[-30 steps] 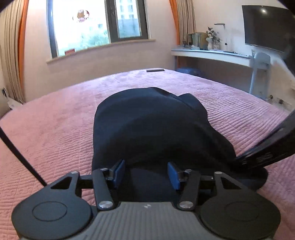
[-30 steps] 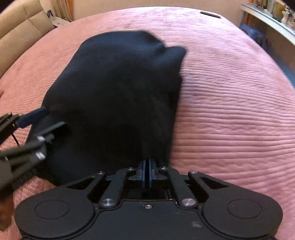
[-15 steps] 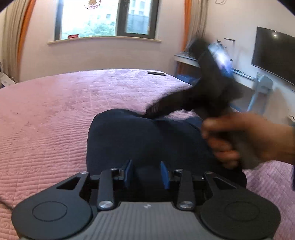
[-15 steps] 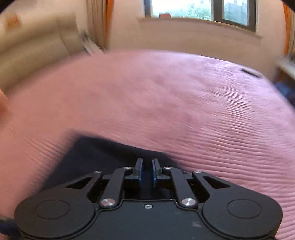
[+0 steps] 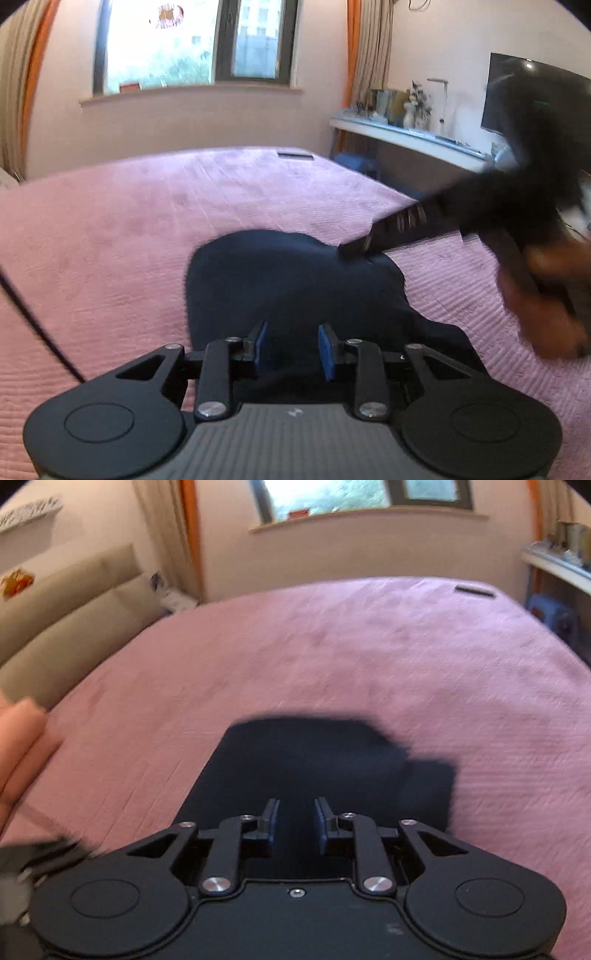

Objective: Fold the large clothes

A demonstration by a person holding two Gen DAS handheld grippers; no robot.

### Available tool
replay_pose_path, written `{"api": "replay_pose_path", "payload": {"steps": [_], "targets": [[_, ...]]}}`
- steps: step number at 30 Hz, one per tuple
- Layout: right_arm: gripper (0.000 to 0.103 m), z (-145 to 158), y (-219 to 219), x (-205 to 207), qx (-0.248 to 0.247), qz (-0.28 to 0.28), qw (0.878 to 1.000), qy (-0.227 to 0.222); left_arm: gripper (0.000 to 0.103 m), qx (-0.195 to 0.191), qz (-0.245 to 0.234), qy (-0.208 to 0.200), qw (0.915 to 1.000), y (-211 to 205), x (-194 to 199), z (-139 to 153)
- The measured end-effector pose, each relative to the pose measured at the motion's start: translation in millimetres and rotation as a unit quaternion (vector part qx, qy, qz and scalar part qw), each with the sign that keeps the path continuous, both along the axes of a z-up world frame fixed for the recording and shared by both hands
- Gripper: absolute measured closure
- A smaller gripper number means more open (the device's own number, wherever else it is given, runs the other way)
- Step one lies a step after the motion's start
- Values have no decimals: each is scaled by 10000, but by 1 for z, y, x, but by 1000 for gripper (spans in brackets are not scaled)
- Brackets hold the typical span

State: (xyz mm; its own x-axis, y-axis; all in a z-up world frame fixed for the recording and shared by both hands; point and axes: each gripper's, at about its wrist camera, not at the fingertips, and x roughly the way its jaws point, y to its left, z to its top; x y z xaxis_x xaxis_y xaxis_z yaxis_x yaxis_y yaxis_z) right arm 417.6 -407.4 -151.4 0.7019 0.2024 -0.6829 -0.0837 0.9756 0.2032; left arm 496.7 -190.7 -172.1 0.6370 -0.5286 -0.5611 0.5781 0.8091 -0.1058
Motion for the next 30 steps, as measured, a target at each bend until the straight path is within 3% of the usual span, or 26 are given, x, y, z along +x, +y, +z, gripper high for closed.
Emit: {"api": "replay_pose_path", "payload": {"steps": [4, 12, 17, 19, 22, 24, 30], "targets": [[80, -23, 14, -28, -509, -118, 9984, 209, 75, 314, -284, 261, 9988, -1, -8, -27], [84, -49, -1, -100, -752, -559, 9872, 1292, 75, 910, -497, -30, 9946, 12, -53, -33], [79, -14, 11, -107, -441, -657, 9935, 822, 73, 620, -413, -57, 9972, 27, -60, -7], [79, -22, 25, -100, -471, -547, 9939, 831, 73, 600, -374, 199, 9973, 24, -54, -12], [79, -47, 29, -108, -399, -691, 9902, 1148, 72, 912, -371, 132, 9950, 20, -59, -26], [80, -62, 24, -114, -330, -857, 9872, 1305, 72, 837, -319, 245, 9957, 27, -62, -30], [80, -61, 26, -136, -419, -983, 9882, 1101, 73, 663, -262, 143, 9974, 51, -81, -43]]}}
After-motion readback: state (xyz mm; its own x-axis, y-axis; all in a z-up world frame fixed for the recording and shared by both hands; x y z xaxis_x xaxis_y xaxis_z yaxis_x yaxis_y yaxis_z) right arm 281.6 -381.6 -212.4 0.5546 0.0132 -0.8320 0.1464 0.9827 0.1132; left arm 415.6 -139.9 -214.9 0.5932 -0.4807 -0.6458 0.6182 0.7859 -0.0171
